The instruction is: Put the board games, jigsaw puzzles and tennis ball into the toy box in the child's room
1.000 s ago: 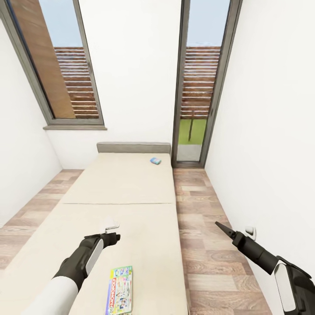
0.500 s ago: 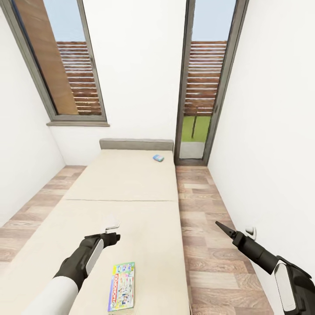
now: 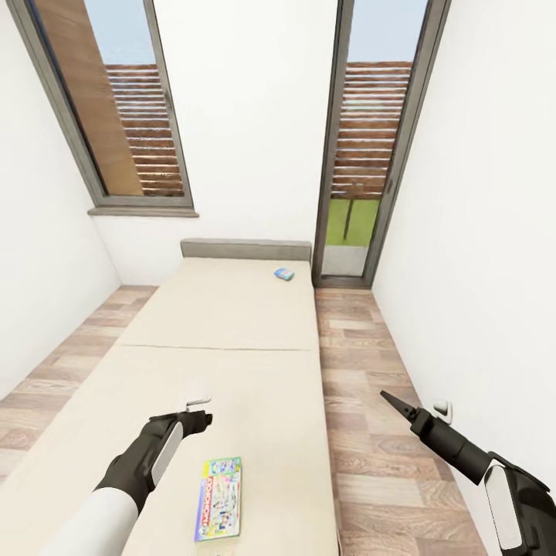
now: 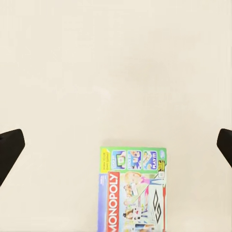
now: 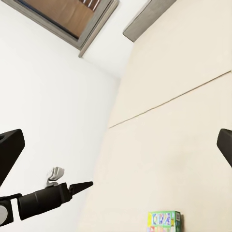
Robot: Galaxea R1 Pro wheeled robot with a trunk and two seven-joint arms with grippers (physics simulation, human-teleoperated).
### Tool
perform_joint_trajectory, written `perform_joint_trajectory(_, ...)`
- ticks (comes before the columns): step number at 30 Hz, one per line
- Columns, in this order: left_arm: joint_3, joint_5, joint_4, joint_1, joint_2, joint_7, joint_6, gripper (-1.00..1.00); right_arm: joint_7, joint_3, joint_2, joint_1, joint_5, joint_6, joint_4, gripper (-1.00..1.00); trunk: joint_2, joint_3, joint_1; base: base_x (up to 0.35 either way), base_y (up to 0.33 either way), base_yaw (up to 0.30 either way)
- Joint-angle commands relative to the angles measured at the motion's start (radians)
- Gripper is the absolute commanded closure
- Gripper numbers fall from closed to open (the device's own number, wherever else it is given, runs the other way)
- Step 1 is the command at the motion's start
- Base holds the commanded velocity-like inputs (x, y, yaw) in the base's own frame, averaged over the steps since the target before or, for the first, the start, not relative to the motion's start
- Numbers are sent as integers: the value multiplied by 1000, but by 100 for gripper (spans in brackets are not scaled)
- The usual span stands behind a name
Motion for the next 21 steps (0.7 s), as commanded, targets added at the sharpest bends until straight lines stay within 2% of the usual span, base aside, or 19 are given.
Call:
perform_joint_trajectory(1, -2, 11, -1, -1, 0, 8, 5, -100, 1, -1, 0, -1, -4, 6, 0, -100, -2, -4, 1, 0, 0, 69)
perform_joint_trajectory(16, -3, 12, -2, -1, -1, 8, 4, -100, 5, -3, 0, 4, -8, 3, 0, -100, -2, -26, 1, 0, 0, 16)
perform_joint_trajectory(21, -3, 11, -2, 0, 0, 8, 4, -100, 6, -4, 0, 7, -7, 2, 0, -100, -2, -28, 1, 0, 0, -155)
